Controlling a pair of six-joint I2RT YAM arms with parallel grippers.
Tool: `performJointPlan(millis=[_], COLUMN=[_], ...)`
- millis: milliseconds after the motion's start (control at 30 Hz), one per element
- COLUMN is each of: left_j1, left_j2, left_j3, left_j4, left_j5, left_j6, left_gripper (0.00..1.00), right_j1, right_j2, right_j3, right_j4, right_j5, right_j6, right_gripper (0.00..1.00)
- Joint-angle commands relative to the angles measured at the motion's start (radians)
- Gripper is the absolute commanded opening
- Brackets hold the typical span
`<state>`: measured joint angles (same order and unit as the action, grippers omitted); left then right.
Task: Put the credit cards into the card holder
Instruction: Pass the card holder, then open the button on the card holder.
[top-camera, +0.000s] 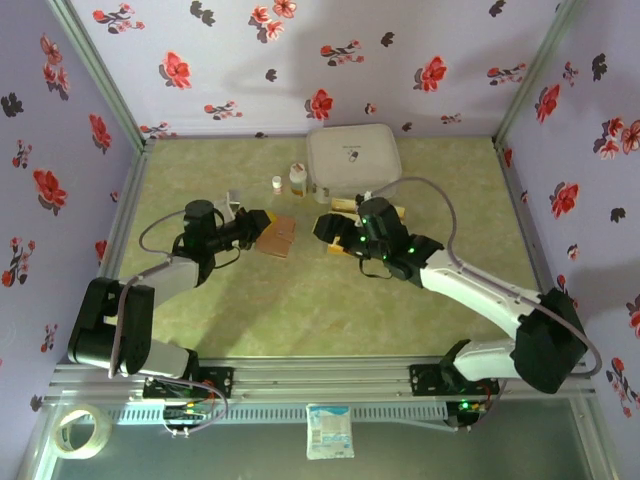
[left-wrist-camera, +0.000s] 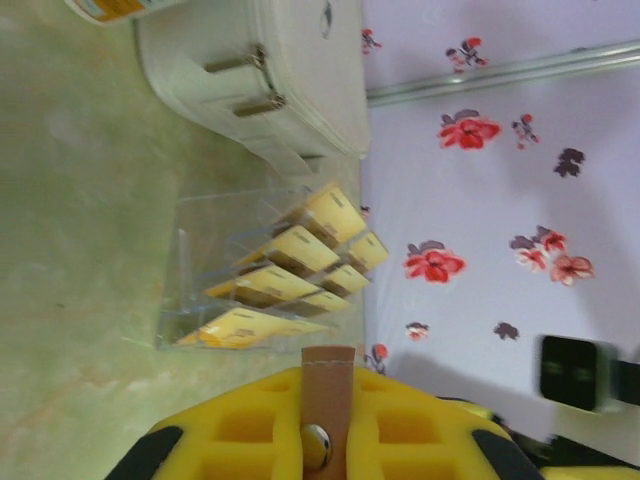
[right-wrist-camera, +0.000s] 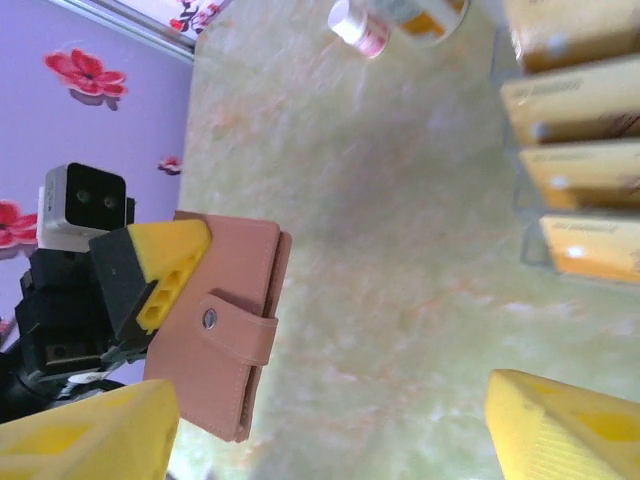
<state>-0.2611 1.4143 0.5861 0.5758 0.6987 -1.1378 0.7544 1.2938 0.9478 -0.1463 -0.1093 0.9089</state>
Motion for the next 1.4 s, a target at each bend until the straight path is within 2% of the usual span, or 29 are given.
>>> performJointPlan(millis=[0,133,233,367,533,833,1200,1367], left_j1=[-0.027,-0.094,-0.147,-0.195,-0.233,-0.266,-0.288,-0.293], left_j2=[-0.062,-0.12,-0.147,-0.148,-0.129,-0.123,-0.118,-0.123], left_j3=[0.031,0.063,0.067,0.069,0.071,0.079,0.096,0.098], left_j4=[-0.117,-0.251,-0.269,-0.248,-0.214,-0.186,-0.191,-0.192], left_j5=[-0.104,-0.262,-0.362,-0.44,-0.506,-0.568,-0.577,-0.582], left_j6=[0.133,0.254,0.291,0.286,0.231,0.138,0.126,0.127], left_gripper=[0.03,0.01,0.01,0.01,0.0,0.0,0.0,0.0], right_j1=[-0.003,-0.003,-0.001,0.013,0.056,0.103,0.111,0.113], right_j2=[0.003,0.084,0.152,0.216,0.275,0.329,0.38,0.403], right_j3=[0.1,0.21,0.268,0.301,0.312,0.311,0.328,0.32], right_j4=[-0.276,-0.346,-0.333,-0.276,-0.213,-0.141,-0.102,-0.13], right_j5=[0.115,0.129,0.1,0.06,0.067,0.085,0.066,0.089], right_j6=[-0.181,-0.271,-0.303,-0.307,-0.309,-0.303,-0.288,-0.276], right_gripper=[0.83,0.84,0.84,0.84,0.84,0.83,0.82,0.78])
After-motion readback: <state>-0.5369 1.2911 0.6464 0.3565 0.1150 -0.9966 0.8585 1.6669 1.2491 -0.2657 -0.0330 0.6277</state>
